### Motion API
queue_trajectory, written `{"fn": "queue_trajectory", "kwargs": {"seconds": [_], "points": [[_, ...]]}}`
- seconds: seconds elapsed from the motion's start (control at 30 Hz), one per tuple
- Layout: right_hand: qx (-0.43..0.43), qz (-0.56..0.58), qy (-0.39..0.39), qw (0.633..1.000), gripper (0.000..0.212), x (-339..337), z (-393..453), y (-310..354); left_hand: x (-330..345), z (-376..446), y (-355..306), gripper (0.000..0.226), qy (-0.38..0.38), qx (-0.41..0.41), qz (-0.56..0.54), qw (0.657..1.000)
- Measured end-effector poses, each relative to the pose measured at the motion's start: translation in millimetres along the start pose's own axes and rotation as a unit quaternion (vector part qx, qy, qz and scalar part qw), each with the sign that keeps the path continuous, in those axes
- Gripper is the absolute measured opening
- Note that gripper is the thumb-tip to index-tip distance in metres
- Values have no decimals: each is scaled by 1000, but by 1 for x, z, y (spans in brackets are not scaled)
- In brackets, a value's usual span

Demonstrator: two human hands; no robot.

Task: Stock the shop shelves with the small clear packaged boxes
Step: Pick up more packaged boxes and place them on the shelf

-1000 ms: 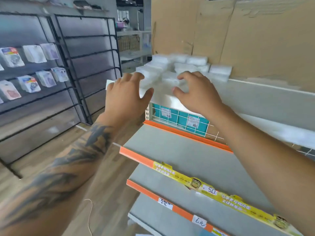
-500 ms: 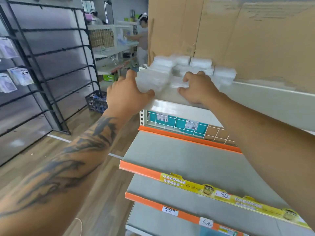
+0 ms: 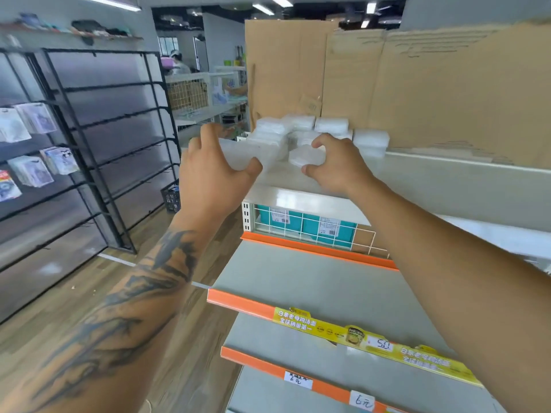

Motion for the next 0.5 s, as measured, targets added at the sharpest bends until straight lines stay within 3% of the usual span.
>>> {"fn": "queue_trajectory", "kwargs": {"seconds": [0.17,0.5], "points": [[-21,37,-58,997,54,-51,-80,-15,0,-56,-64,66,-9,40,-20,999],[46,101,-210,971,45,-169,-323,-153,86,-213,-209,70,131,151,-92,975]]}}
Point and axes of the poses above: each hand's wrist, its own z-axis towards the middle knuckle, its own x-axis out of the palm, y = z × x, the point moved 9 cm from there along z, towards the middle knuckle, and after that the axes turned 6 degrees about y, right-handed, at the moved point
